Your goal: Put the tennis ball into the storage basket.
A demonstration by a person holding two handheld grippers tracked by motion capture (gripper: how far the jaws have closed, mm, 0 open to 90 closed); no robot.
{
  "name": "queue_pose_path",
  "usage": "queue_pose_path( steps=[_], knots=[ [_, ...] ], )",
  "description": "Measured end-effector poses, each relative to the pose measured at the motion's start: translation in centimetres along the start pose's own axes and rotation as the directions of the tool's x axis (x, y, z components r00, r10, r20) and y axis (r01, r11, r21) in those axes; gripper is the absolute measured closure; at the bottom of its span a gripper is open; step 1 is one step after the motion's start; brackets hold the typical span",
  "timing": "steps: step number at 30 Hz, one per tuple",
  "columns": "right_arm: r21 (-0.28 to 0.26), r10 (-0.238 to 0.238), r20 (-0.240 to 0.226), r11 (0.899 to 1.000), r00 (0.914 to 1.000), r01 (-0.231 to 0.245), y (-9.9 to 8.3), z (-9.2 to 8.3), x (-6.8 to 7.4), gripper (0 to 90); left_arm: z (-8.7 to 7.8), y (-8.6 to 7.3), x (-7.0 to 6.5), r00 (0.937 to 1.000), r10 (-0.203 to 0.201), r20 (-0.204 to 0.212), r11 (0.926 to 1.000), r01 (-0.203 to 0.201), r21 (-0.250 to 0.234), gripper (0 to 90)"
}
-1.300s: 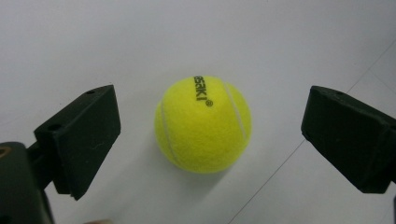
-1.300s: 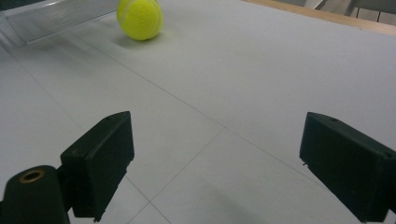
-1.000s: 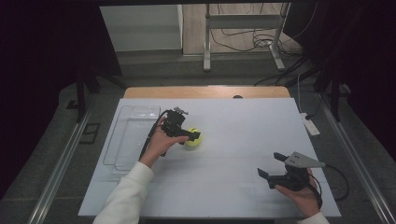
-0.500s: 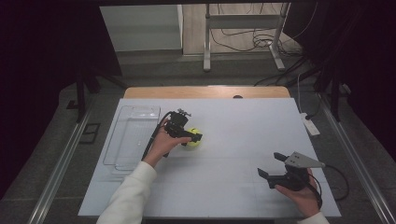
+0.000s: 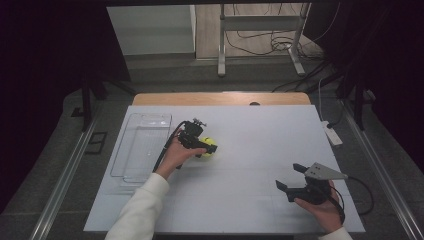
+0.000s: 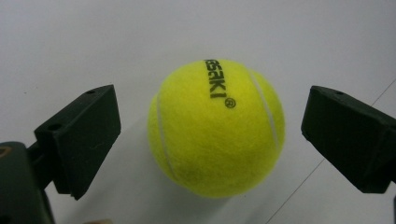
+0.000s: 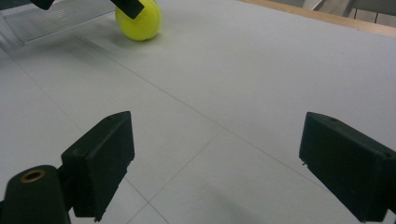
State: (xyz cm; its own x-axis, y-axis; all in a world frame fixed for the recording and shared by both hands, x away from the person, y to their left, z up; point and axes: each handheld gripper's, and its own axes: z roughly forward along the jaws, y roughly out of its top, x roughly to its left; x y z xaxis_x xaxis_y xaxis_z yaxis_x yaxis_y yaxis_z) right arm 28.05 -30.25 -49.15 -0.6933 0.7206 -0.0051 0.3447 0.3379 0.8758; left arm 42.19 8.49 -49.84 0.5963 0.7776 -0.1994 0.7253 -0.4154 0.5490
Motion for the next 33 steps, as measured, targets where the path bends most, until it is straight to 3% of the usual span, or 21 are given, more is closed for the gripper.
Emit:
queue_pose_path(
  steps=[7, 13, 18, 33],
  knots=[
    [-0.002, 0.002, -0.002, 1.000, 1.0000, -0.002, -0.01, 0.00, -0.03, 11.0, 0.52, -0.03, -0.02, 1.0000, 0.001, 0.003, 0.9999, -0.001, 0.016, 6.9],
    [-0.001, 0.000, -0.002, 1.000, 1.0000, 0.000, -0.02, 0.03, -0.03, 10.9, 0.75, -0.13, -0.32, 0.9995, 0.026, 0.019, 0.9990, -0.027, 0.035, 14.2],
    [-0.002, 0.001, -0.002, 1.000, 1.0000, -0.001, -0.02, 0.02, -0.04, 11.0, 0.74, -0.18, -0.42, 0.9989, 0.043, -0.017, 0.9981, -0.042, 0.045, 25.2],
    [0.002, -0.002, 0.003, 1.000, 1.0000, 0.002, -0.05, 0.01, -0.05, 11.1, -0.15, -0.18, -0.55, 0.9981, 0.061, -0.013, 0.9981, -0.061, 0.013, 26.7]
  ],
)
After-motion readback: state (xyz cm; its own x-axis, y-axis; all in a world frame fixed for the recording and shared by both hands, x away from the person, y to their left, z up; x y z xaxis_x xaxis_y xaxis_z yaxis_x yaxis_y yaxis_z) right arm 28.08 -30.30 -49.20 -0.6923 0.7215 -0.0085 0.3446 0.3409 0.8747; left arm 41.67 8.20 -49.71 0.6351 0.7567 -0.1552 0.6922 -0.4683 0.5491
